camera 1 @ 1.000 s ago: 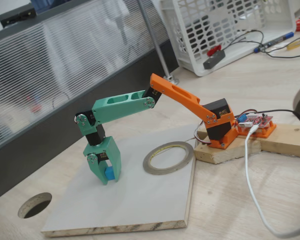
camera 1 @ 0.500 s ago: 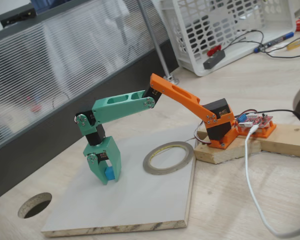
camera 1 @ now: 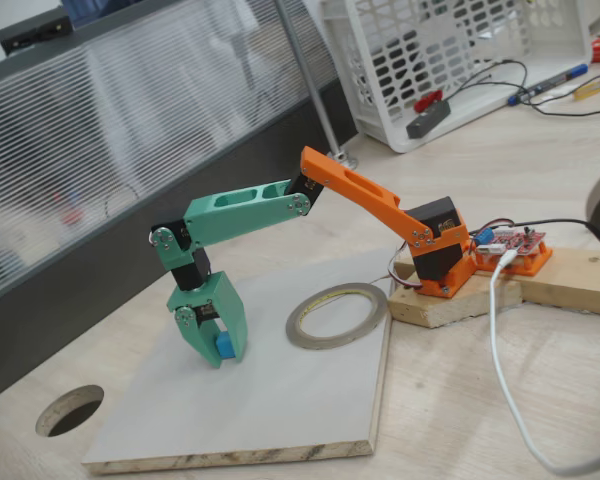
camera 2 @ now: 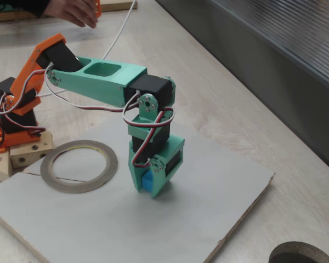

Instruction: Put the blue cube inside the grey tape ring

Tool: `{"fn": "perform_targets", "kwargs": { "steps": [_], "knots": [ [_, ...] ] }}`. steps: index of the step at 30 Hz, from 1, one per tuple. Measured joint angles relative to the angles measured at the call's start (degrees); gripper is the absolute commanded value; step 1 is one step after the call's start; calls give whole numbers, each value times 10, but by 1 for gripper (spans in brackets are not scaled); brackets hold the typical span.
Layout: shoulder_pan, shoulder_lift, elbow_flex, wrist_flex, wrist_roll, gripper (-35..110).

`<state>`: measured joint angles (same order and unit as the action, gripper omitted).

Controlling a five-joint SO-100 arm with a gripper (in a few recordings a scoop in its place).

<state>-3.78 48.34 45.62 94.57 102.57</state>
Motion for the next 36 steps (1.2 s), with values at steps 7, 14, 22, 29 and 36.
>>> {"fn": "perform_targets", "kwargs": {
  "steps": [7, 14, 22, 29, 36],
  "knots": [
    [0, 54, 2, 0, 0, 5],
    [27, 182, 145, 0, 0, 5],
    [111, 287, 266, -4, 0, 5],
    [131, 411, 421, -2, 0, 5],
    [135, 543, 575, -40, 0, 5]
  ]
}}
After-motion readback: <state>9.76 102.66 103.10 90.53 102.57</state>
